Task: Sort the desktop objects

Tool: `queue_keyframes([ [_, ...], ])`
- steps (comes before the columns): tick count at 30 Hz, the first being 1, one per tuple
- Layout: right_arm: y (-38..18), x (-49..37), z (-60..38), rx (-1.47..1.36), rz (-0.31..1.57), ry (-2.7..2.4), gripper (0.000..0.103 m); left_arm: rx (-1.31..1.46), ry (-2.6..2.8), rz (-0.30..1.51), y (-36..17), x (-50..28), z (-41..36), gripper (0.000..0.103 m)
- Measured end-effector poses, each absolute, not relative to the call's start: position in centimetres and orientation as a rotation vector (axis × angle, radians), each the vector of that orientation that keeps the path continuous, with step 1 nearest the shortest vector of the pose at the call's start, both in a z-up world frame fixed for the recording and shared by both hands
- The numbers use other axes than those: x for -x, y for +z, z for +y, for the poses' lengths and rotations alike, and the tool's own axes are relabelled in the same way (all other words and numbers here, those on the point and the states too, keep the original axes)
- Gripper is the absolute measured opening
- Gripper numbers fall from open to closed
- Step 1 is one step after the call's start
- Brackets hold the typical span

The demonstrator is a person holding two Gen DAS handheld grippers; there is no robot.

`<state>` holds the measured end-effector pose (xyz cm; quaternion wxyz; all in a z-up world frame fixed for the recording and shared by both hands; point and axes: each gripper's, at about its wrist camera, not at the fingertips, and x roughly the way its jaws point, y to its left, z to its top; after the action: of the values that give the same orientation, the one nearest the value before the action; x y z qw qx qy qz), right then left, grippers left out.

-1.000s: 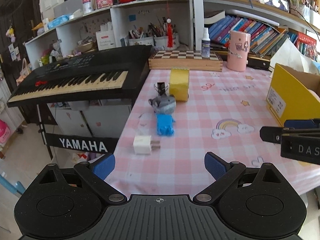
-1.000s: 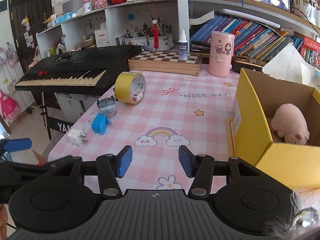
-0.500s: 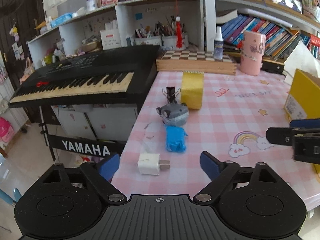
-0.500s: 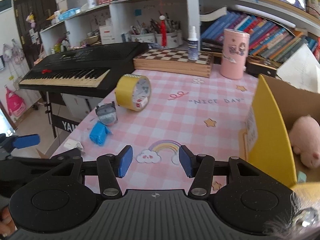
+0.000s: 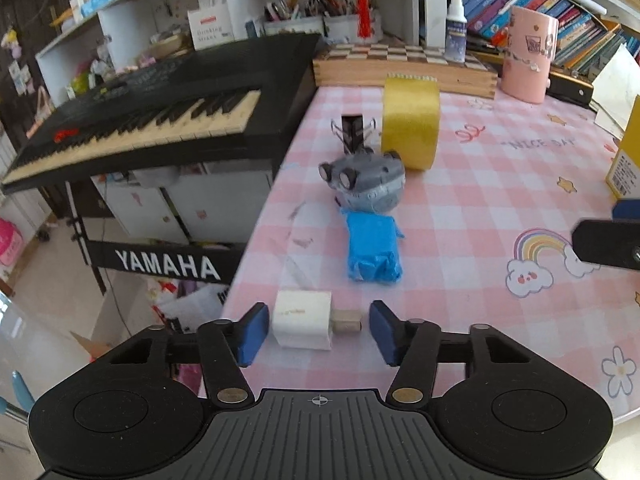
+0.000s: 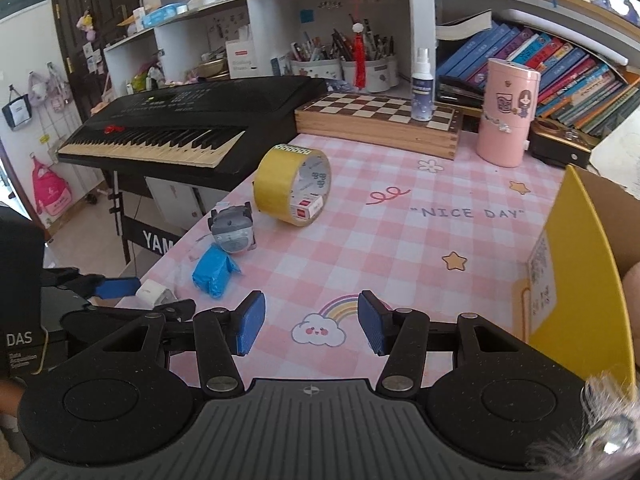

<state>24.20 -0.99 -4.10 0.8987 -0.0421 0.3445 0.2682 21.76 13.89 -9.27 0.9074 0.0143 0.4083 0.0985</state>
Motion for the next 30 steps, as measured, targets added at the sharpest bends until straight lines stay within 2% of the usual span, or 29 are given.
queue_keyframes([
  [1,-4.2,-24.4,-0.7,0.094,0.716,0.560,0.050,-0.022,0.198,0.841,-9.3,-21.8,13.9,0.049],
  [2,-4.3,-24.6,-0.5,0.099,0.718,0.565,0.050,-0.013,0.194,0.841,-9.3,-21.8,14.0,0.043],
  [17,-6.8,-27.3,6.7,0.192,0.731,0.783,0.050,0.148,0.266,0.785,-4.5,-16.9,17.5,0.042],
  [30,-9.8,-28.7,11.3,0.323,0.695,0.819,0.049,0.177,0.307,0.790,-4.1,-16.0,18.6,0.042],
])
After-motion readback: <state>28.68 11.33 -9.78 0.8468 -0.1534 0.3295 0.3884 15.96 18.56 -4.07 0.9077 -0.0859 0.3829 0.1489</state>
